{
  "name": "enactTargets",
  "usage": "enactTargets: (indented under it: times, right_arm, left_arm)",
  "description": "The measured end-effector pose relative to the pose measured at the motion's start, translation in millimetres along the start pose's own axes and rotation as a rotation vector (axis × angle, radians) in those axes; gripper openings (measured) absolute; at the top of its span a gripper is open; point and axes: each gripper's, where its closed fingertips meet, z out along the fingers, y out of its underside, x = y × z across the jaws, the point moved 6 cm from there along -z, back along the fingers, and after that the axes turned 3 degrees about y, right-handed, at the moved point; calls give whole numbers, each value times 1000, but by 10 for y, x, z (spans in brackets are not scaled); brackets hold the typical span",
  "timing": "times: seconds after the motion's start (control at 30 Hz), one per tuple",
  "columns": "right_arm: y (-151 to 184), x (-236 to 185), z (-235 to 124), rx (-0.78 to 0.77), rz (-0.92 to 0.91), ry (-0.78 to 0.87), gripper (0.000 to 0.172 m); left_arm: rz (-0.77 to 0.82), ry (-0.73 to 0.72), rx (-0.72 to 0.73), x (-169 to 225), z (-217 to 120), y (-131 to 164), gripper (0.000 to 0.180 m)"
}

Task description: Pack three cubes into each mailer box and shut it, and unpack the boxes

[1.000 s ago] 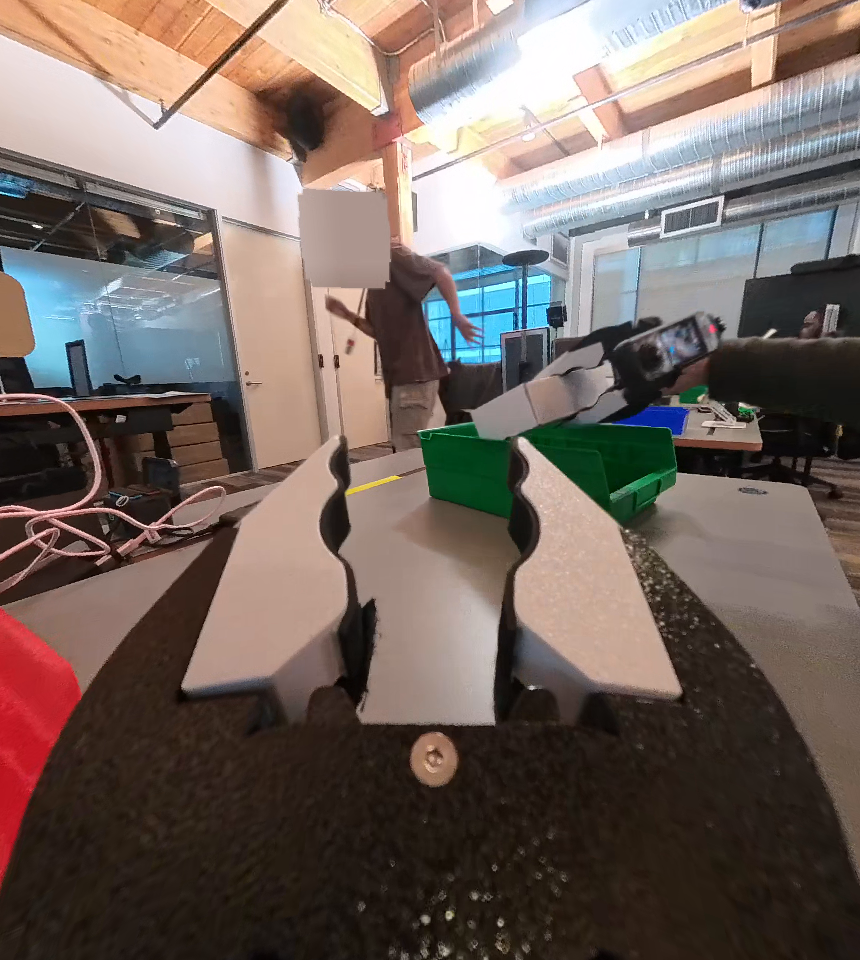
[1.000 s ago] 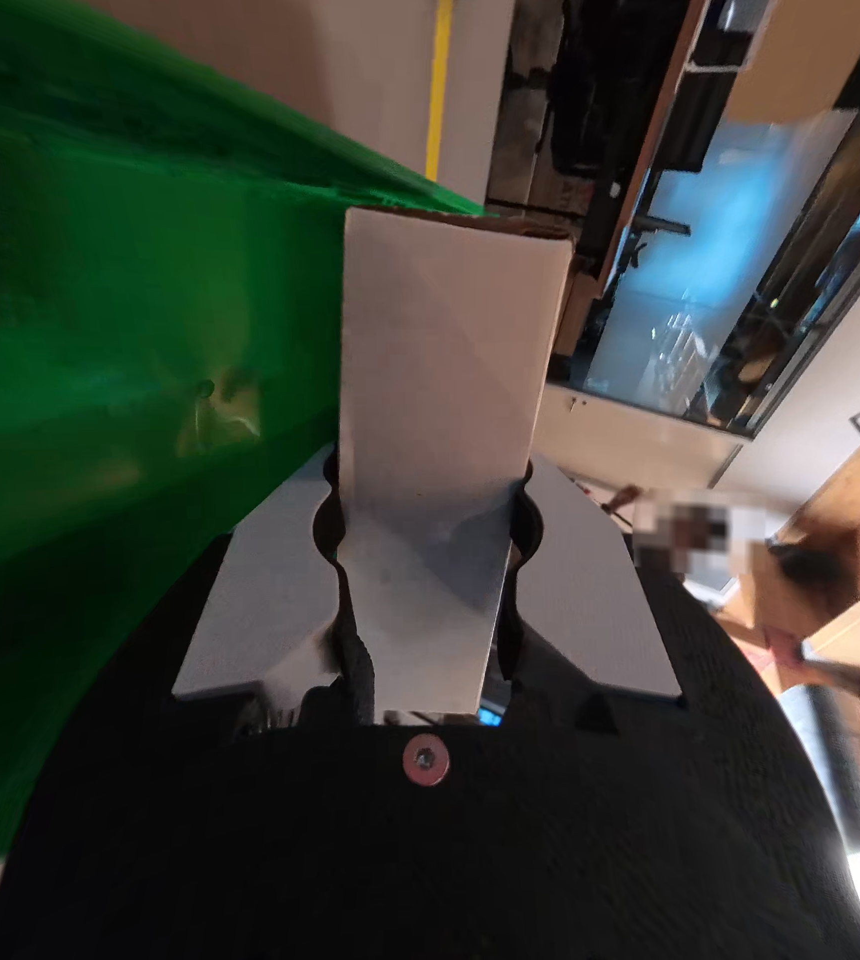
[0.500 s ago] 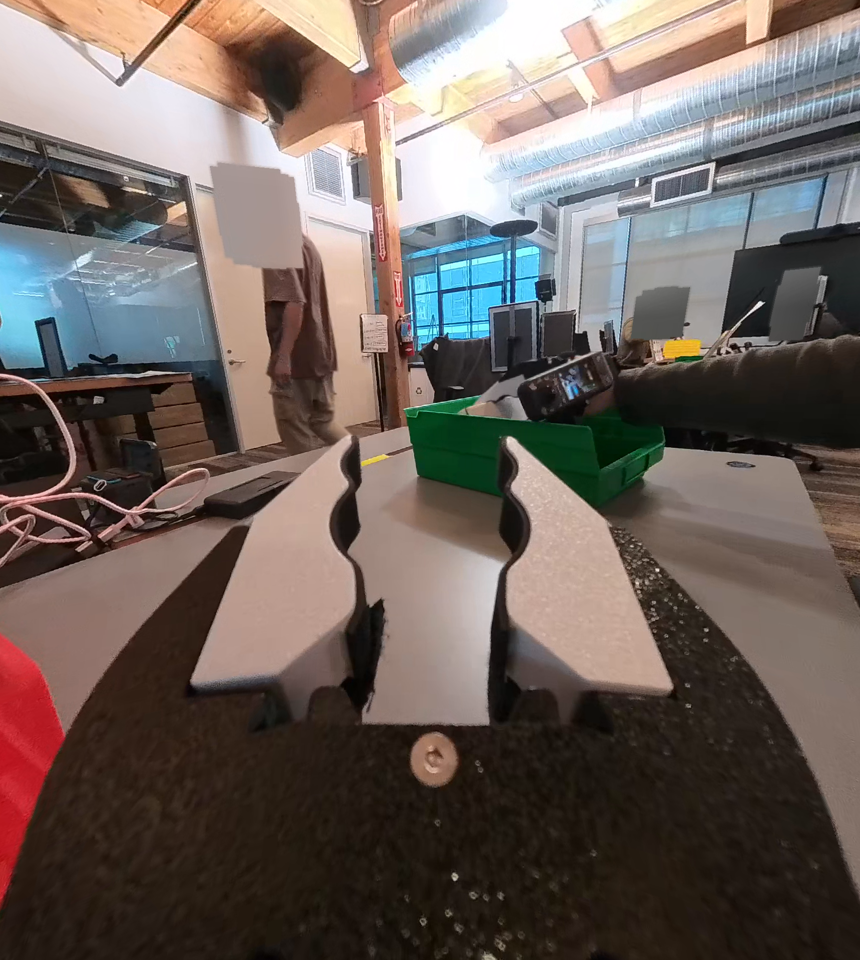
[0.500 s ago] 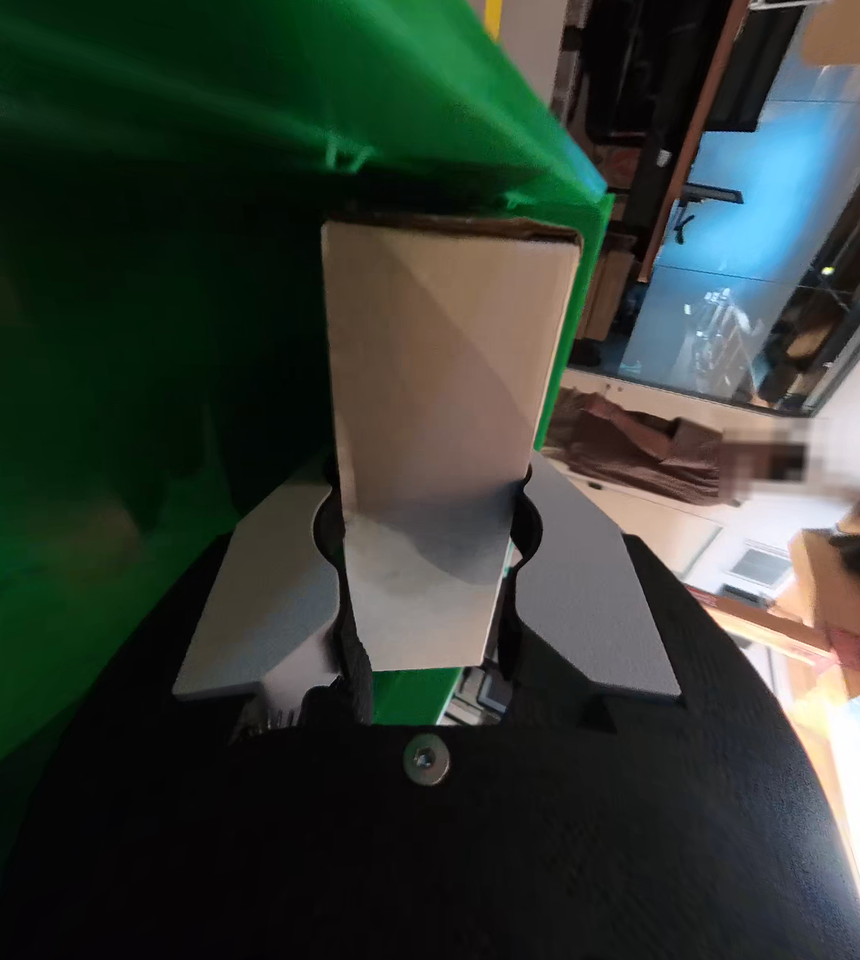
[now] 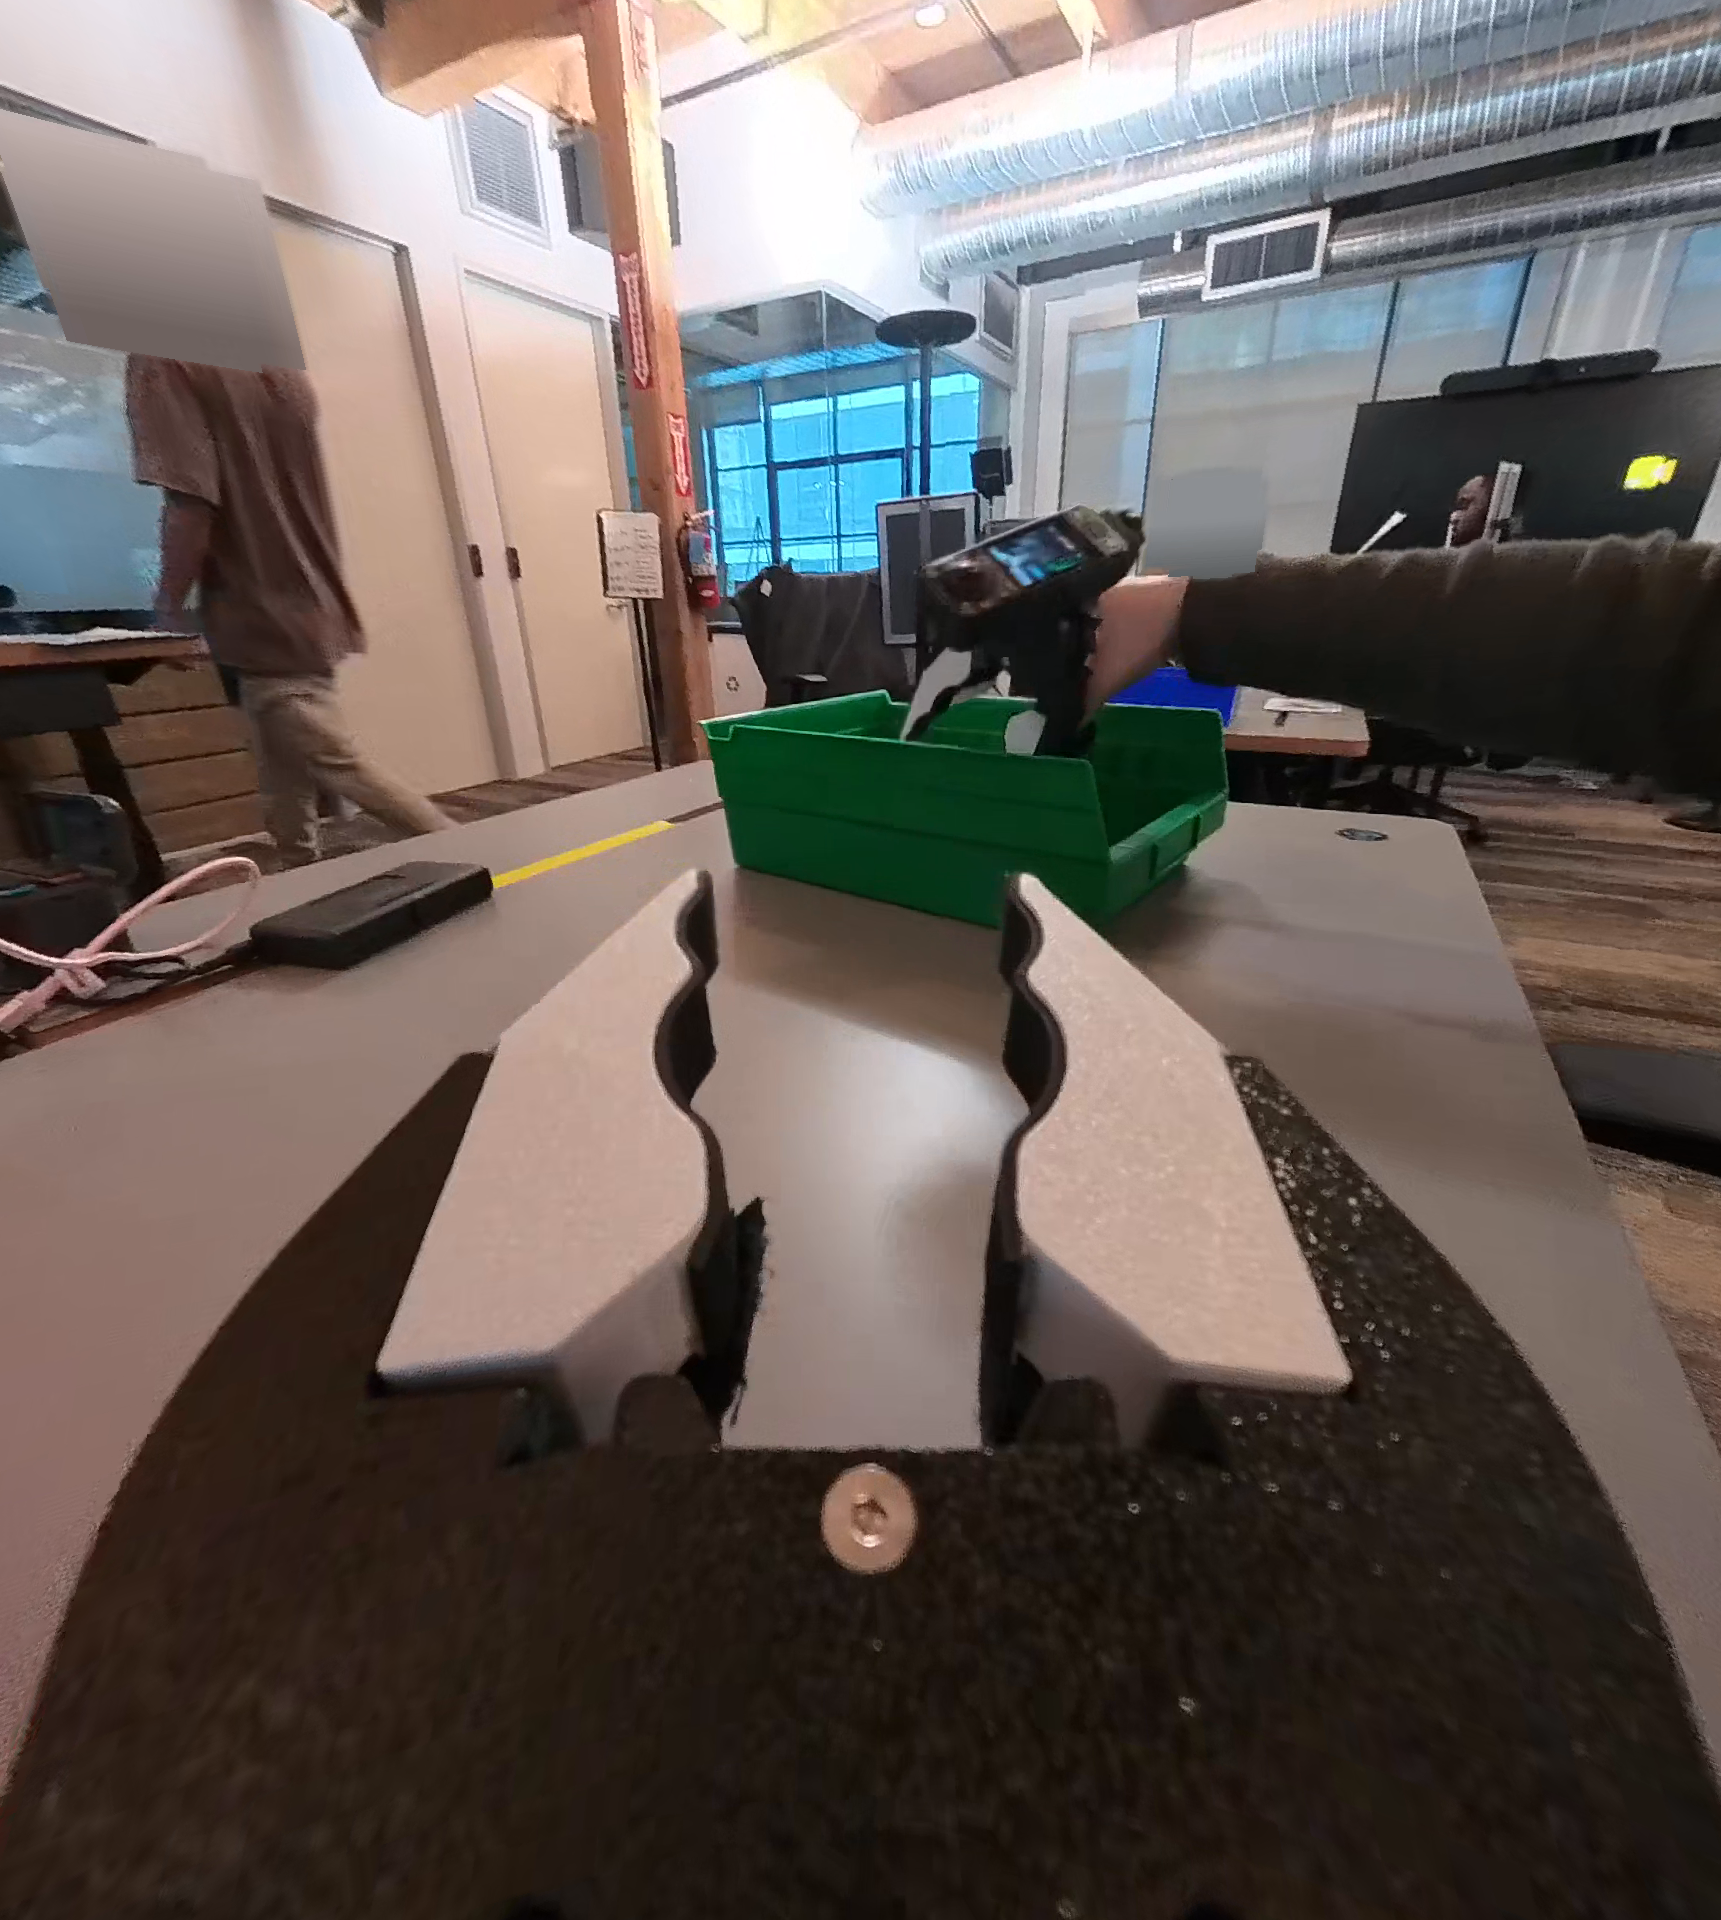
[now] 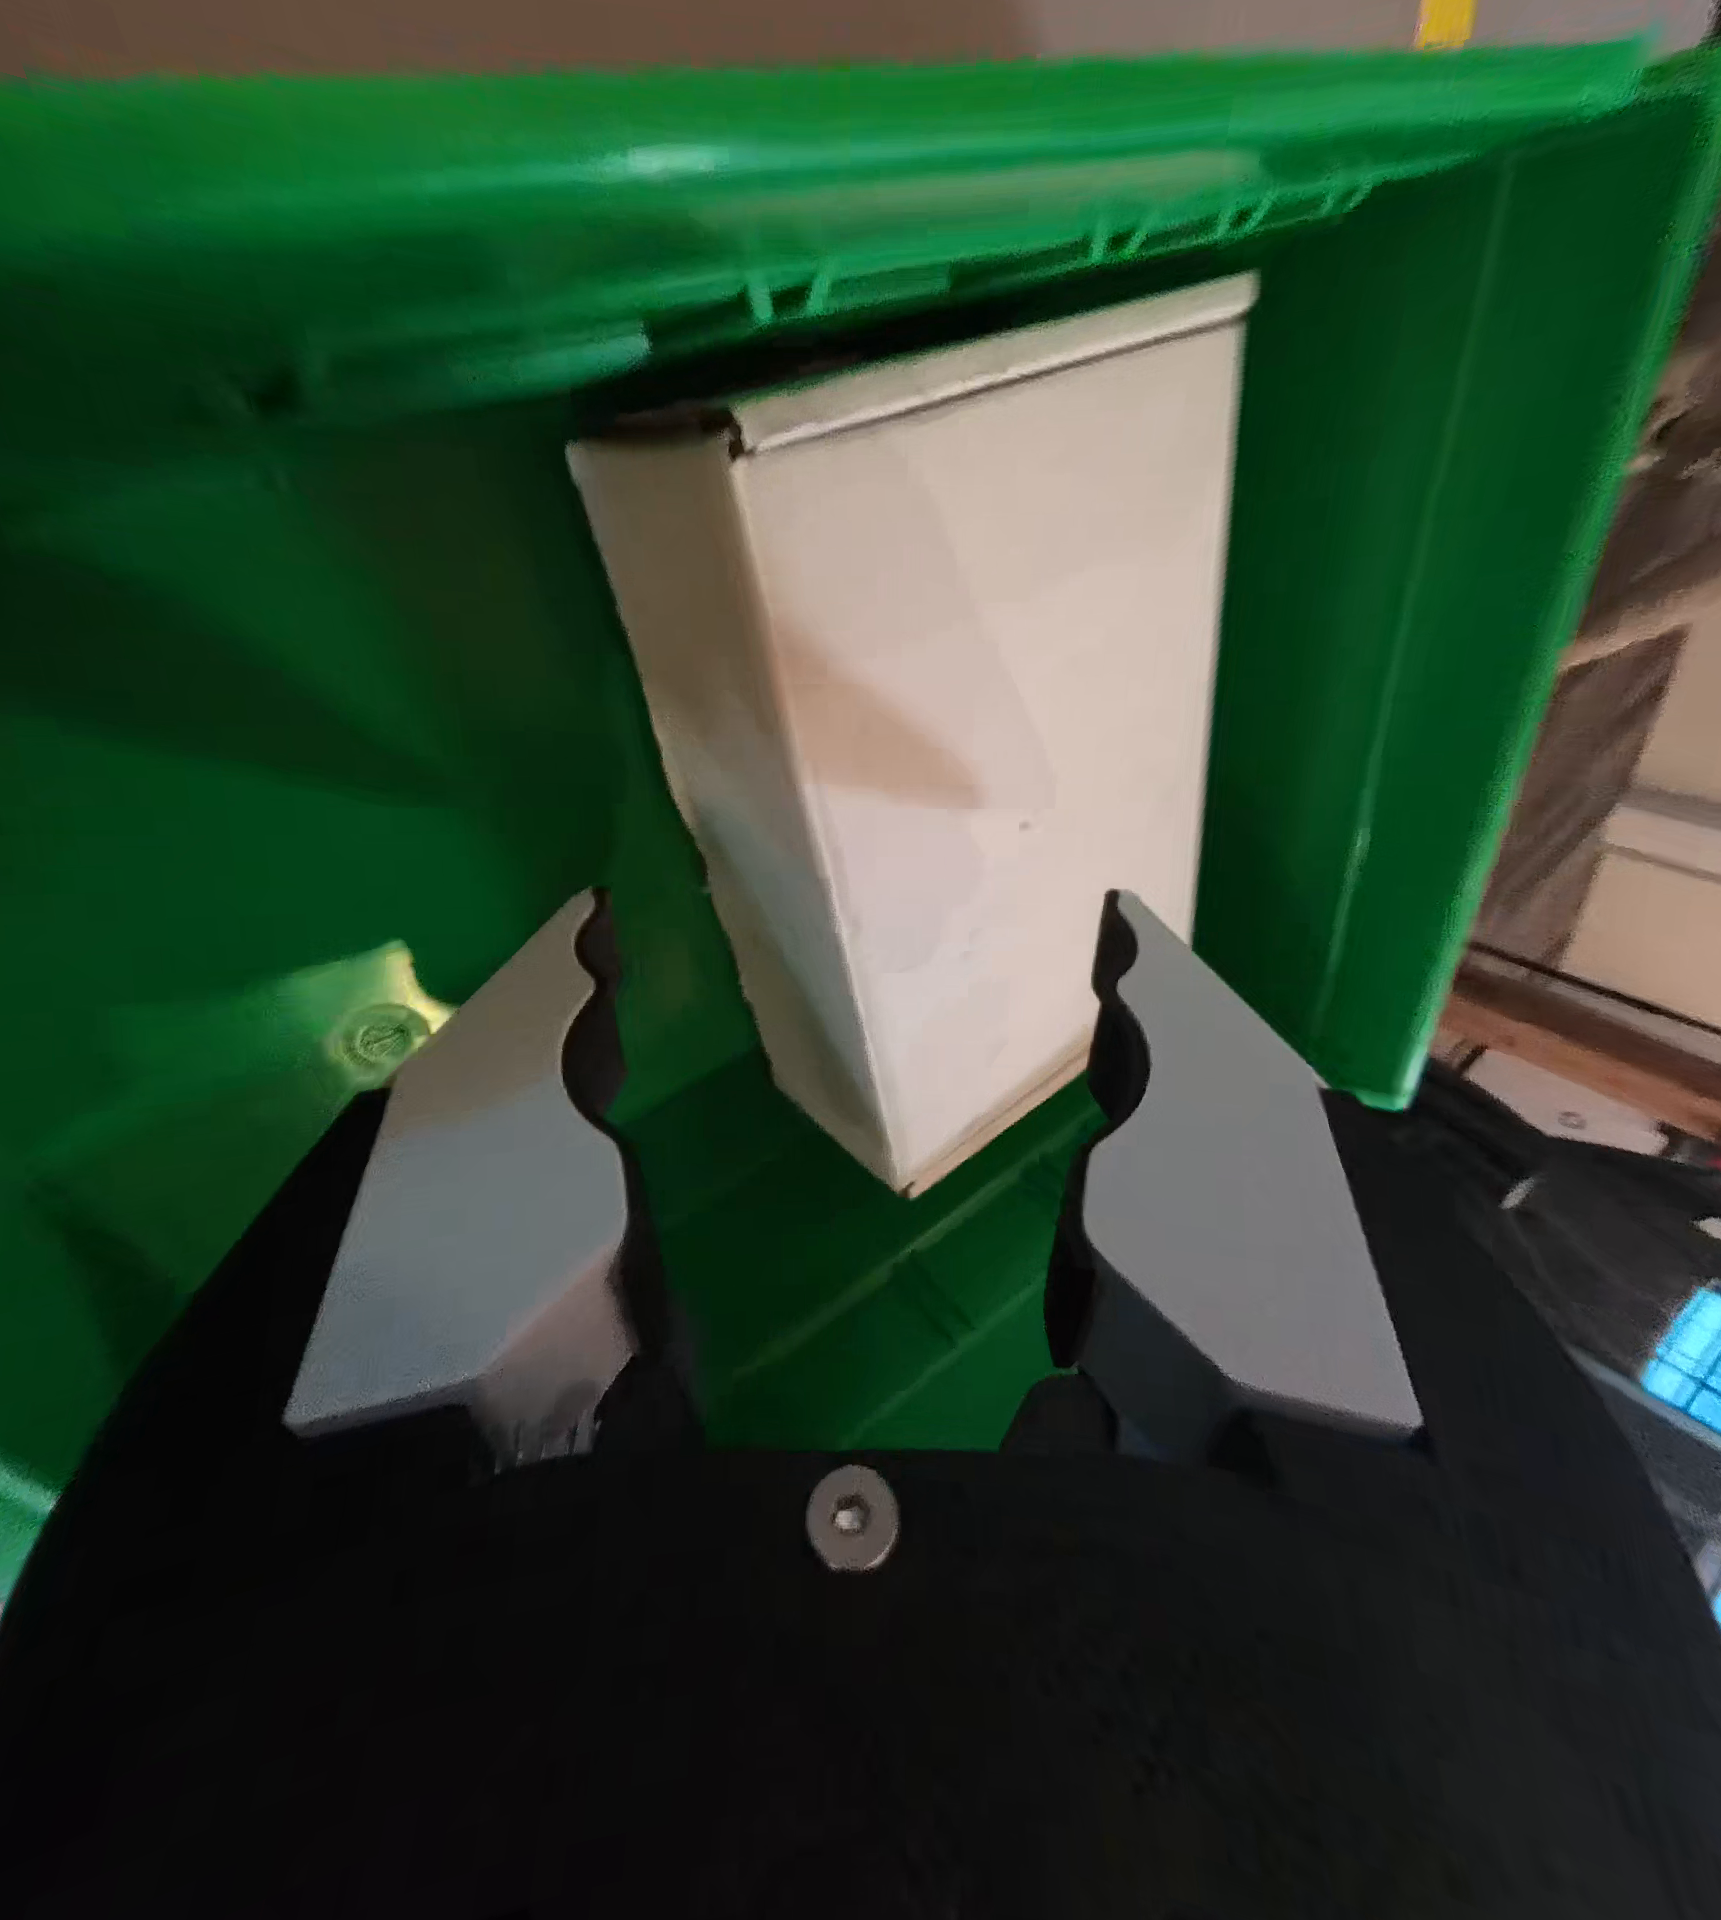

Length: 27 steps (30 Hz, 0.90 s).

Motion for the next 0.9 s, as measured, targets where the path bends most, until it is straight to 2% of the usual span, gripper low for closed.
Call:
enactTargets:
  times: [0.07, 0.1, 0.13, 0.2, 0.33, 0.43, 0.53, 0.6, 0.67, 0.77, 0.83, 0.87, 0.9]
  right_arm:
    - [61, -37, 105, -90, -10, -5, 91]
    - [84, -14, 156, -131, -27, 44, 88]
    - [92, 36, 193, -152, -41, 120, 78]
    - [73, 60, 237, -150, -21, 181, 71]
    - [5, 39, 136, -51, 174, 165, 64]
    - [-68, 145, -281, 93, 340, 280, 63]
    - [-421, 110, -1015, 422, 433, 404, 61]
    - [-853, -116, -1470, 722, 375, 423, 61]
    - [-1350, -510, -1728, 991, 244, 412, 61]
    - [-1931, -1040, -1767, 1277, 152, 387, 61]
    - [-2205, -1170, -1650, 1426, 237, 339, 61]
    - [-2349, -1177, -1527, 1461, 300, 295, 62]
    - [-2505, -1177, -1374, 1461, 358, 228, 69]
  left_arm:
    - [2, 5, -13, 5, 11, 22, 54]
    - [7, 3, -19, 3, 13, 31, 54]
    - [10, 1, -22, -1, 13, 38, 54]
    - [12, 4, -21, -5, 11, 39, 55]
    - [37, 41, 27, 58, -23, 9, 54]
    - [46, 48, 40, 84, -13, 5, 56]
    - [45, 51, 23, 88, 23, 45, 60]
    - [43, 58, 21, 93, 38, 66, 61]
    - [48, 55, 21, 90, 47, 78, 60]
    - [60, 42, 35, 74, 39, 64, 61]
    - [70, 24, 51, 51, 20, 41, 61]
    - [77, 12, 57, 33, 7, 26, 61]
    - [82, 0, 65, 13, -8, 4, 60]
